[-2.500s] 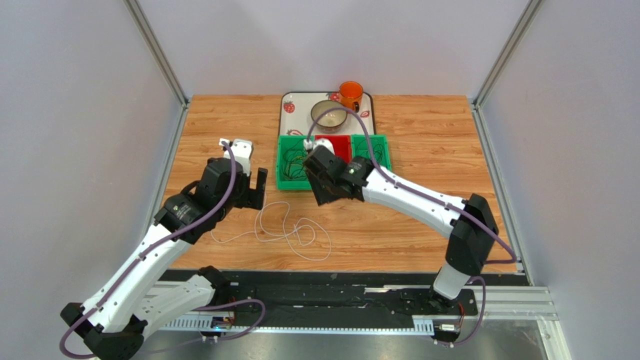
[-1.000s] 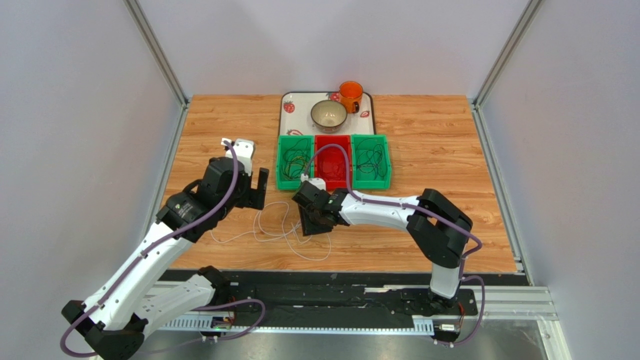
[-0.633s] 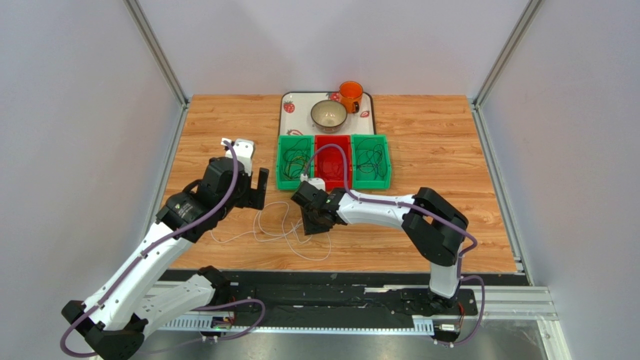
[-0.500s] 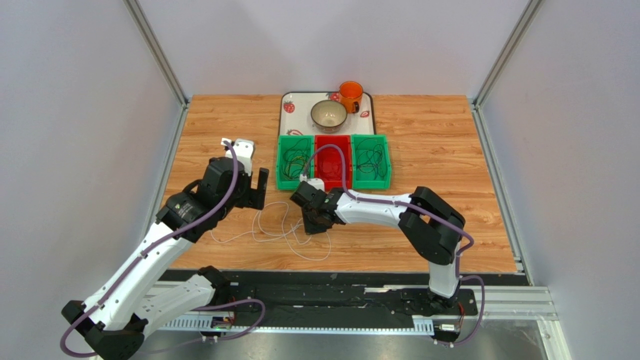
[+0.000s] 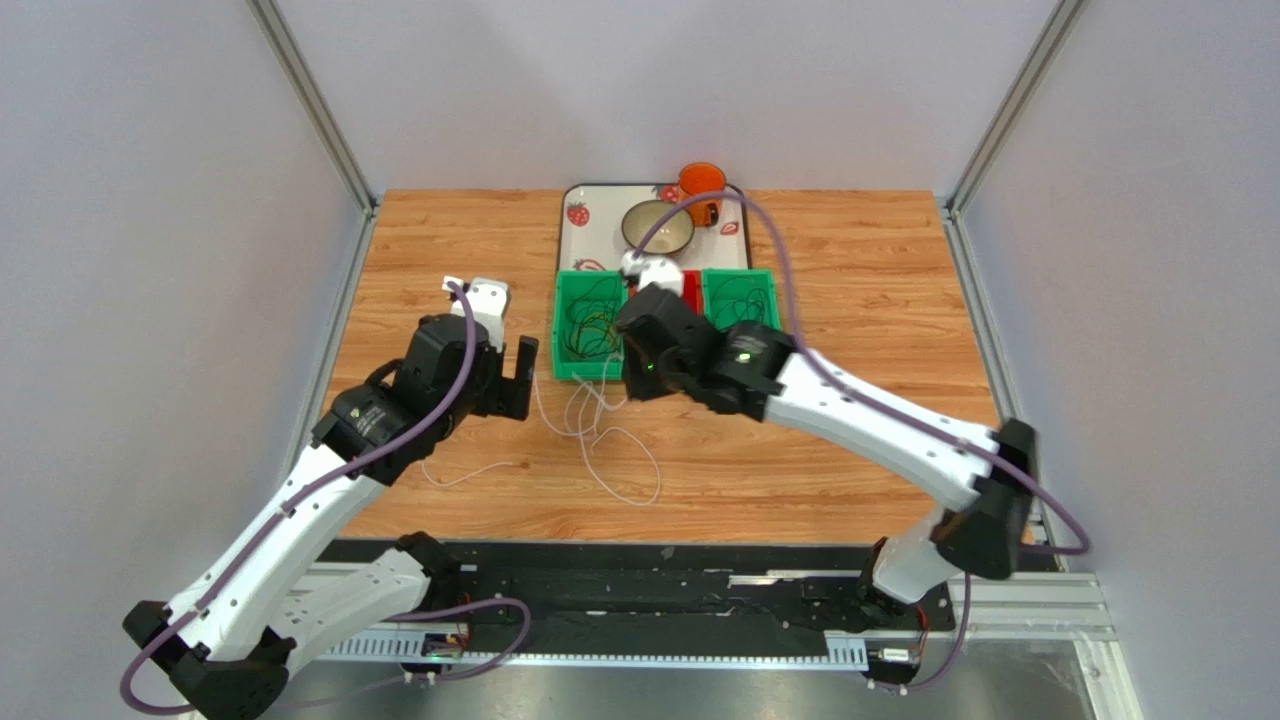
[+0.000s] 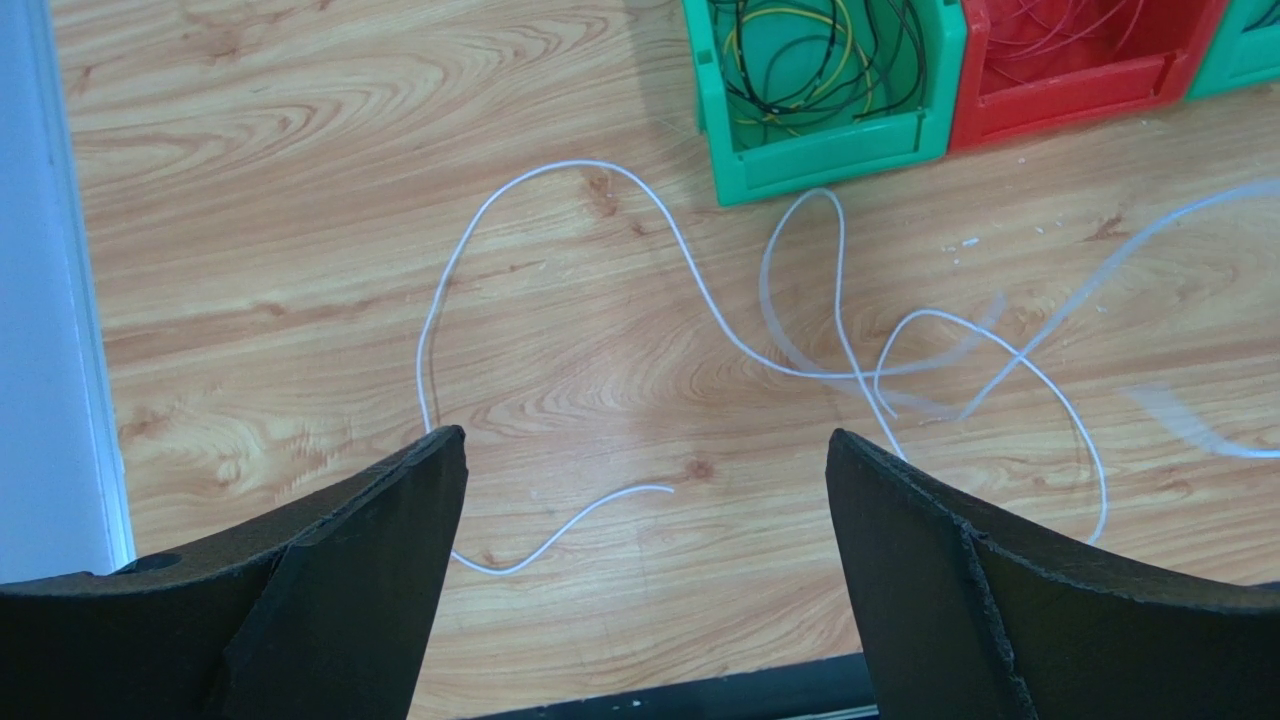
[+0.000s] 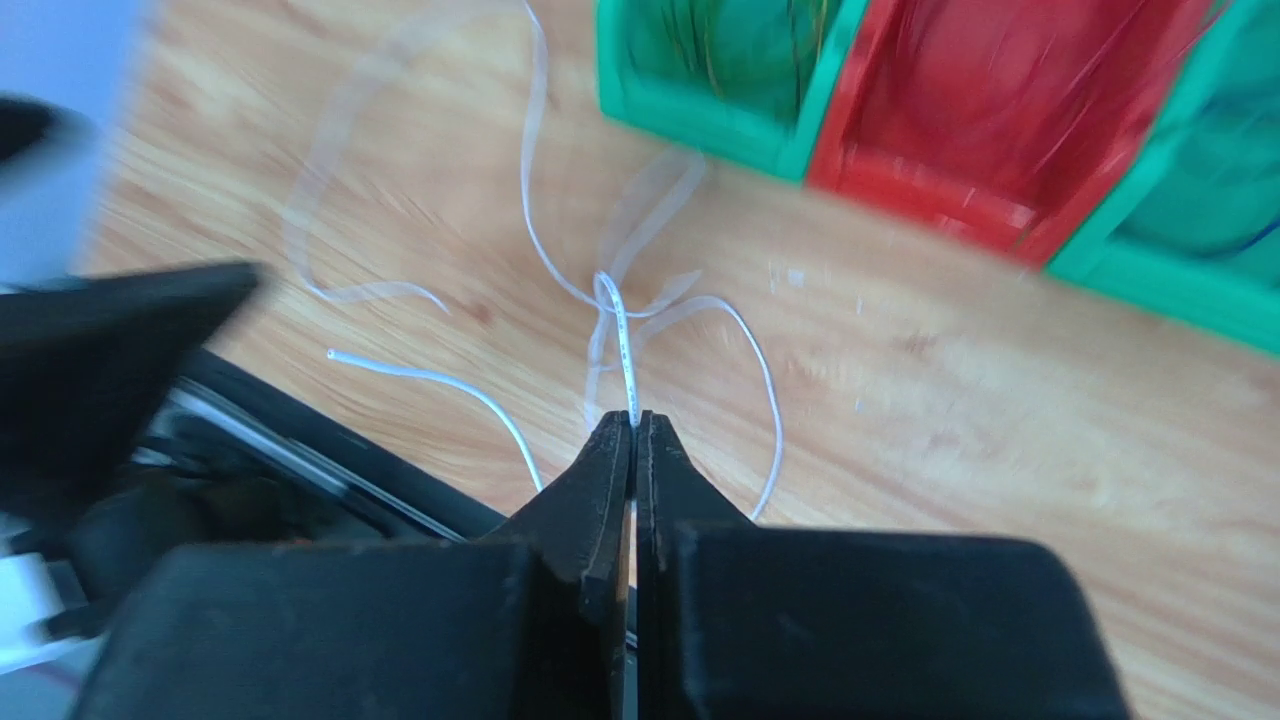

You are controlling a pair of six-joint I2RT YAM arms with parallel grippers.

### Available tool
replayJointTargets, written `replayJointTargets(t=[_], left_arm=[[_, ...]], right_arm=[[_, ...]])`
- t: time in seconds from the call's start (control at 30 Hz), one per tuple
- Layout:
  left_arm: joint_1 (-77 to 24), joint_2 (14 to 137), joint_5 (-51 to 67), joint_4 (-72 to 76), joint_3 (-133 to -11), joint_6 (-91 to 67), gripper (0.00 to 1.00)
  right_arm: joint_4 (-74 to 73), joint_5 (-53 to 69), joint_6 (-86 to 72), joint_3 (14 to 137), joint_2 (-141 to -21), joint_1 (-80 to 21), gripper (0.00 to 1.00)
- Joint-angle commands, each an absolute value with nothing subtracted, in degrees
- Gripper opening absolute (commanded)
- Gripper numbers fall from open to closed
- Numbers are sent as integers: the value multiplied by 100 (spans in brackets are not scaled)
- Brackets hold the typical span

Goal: Untangle the cables

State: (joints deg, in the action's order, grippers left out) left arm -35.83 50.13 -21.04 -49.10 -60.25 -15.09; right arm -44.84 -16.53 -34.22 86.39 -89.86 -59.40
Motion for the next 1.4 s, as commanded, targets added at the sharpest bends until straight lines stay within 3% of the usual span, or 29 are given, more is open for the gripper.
replayJointTargets(t=[0.0, 0.37, 0.6, 0.73, 0.87, 1.13, 1.37], left_arm=[[-3551, 4948, -1899, -4939, -6056, -1626, 98], [-3682, 5334, -862, -4456, -5669, -2539, 97], [-4894, 5686, -905, -3097, -5028, -3049, 95], [-5009, 6124, -773, -2453, -4571, -3375, 93], [-5098, 6442, -1291, -2688, -4649, -3340, 91], [-4967, 6644, -3663, -4357, -5203, -4376, 94], [-3824, 6767, -3050, -4360, -5221, -3982, 93]], right_arm=[[-5027, -2548, -2892, 9193, -7729, -5880, 0], [-5397, -3120, -2918, 8492, -6356, -5652, 0], [-5361, -3050, -2971, 7990, -6258, -5467, 0], [-5309, -3041, -2944, 7814, -6284, -5371, 0], [-5300, -2971, -2944, 7638, -6223, -5318, 0], [-5098, -2357, -3576, 6558, -6003, -5317, 0], [-4869, -1722, -3727, 6100, -6547, -5326, 40]])
